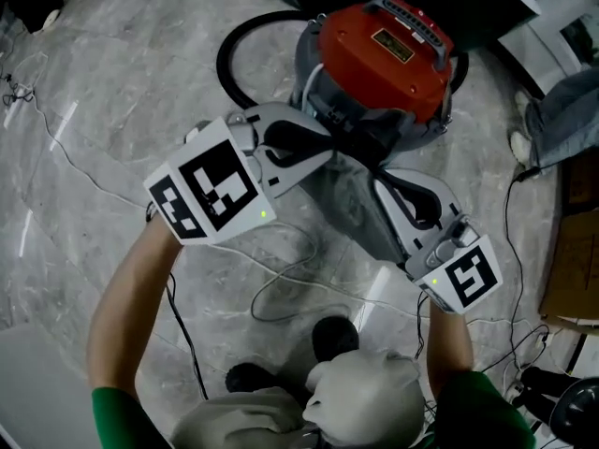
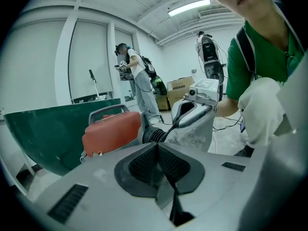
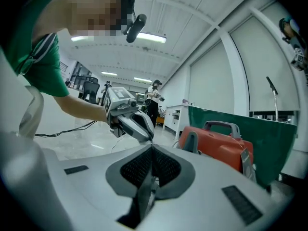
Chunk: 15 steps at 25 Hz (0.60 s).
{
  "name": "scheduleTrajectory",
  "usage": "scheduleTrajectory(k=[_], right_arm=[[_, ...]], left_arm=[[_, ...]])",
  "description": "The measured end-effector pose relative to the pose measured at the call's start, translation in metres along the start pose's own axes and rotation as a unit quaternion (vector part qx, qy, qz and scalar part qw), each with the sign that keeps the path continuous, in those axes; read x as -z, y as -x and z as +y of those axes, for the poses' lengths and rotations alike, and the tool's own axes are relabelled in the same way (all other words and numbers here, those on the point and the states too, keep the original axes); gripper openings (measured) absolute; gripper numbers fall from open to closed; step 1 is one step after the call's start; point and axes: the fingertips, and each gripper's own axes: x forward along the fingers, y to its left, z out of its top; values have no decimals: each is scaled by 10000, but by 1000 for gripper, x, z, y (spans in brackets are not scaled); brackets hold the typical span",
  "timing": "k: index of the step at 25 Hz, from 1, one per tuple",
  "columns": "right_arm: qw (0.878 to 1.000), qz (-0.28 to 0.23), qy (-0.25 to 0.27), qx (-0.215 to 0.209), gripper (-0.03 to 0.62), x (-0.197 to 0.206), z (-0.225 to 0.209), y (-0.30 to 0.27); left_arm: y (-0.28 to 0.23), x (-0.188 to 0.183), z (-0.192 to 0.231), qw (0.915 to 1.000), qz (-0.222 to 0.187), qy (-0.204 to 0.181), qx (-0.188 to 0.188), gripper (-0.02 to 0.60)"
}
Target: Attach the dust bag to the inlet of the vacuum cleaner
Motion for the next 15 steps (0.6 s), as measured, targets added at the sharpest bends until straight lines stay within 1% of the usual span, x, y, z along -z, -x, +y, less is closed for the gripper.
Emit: scheduleTrajectory(k=[3,7,8,10,12,15], right_arm=[[10000,-94,-13,-18,14,-6,-4,-1],[9995,-39,-275,-166,14,3,-8,-3],[9993,-35,-319,-191,14,4,-6,-2],[9993,-2,-300,-220,14,1,-6,-1],[9995,91,-219,-220,14,-1,-7,-3],[9995,128,-218,-180,14,-2,-6,-4]], left_arm=[[0,0,0,9999,-1,-40,143,12],[0,2,5,9996,-163,183,108,12],[0,4,3,9997,-109,177,92,12],[-1,7,0,9999,79,51,116,12],[-1,8,0,9995,227,-86,218,12],[-2,8,1,9986,353,-179,357,12]])
